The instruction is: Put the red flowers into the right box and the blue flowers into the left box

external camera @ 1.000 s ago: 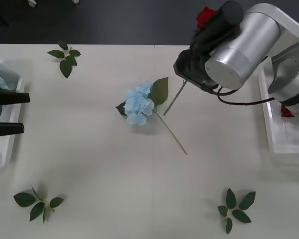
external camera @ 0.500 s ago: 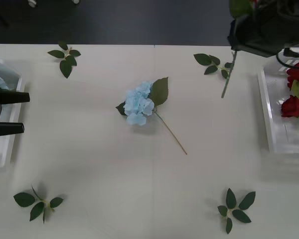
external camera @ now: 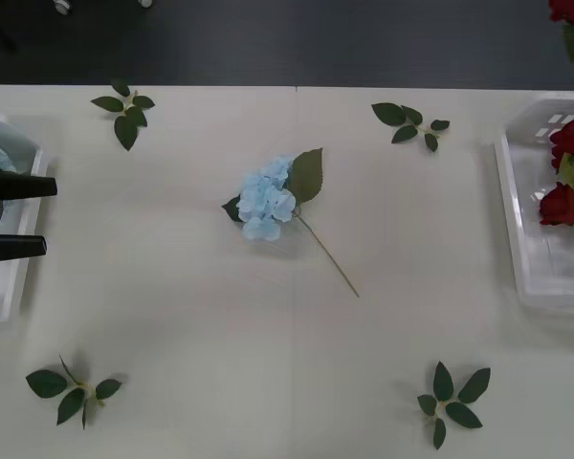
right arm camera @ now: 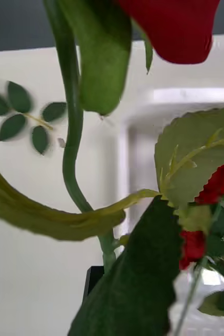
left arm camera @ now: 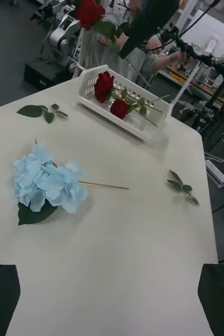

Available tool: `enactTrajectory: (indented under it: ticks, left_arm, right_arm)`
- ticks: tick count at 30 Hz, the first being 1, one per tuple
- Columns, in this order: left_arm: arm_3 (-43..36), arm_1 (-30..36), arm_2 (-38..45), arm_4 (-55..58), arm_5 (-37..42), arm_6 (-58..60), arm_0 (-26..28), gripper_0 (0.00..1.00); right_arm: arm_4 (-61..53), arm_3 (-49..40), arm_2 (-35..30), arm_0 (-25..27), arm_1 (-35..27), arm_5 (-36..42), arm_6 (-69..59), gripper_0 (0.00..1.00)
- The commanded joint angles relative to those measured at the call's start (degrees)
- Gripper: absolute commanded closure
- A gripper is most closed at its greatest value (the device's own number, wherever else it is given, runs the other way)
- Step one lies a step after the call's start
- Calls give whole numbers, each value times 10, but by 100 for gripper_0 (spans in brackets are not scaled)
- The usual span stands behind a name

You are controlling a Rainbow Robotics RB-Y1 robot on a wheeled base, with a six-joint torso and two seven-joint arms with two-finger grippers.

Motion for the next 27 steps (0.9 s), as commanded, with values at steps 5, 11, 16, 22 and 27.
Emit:
enactTrajectory:
  ticks: [5, 11, 16, 22, 27]
  left_arm:
    - [-16, 1, 7, 0, -3, 10, -10, 0]
    - [-17, -5, 7, 0, -2, 10, -8, 0]
    - [-16, -6, 7, 1, -2, 10, -8, 0]
    - [-16, -5, 7, 3, -3, 10, -6, 0]
    - [-17, -6, 7, 5, -3, 10, -5, 0]
  right_arm:
    - [10, 115, -11, -8, -26, -27, 164, 100]
    - [43, 162, -11, 22, -20, -64, 229, 100]
    - [82, 164, -11, 51, -12, -67, 230, 100]
    - [115, 163, -12, 77, -6, -68, 223, 100]
    - [115, 164, -17, 101, 2, -85, 203, 100]
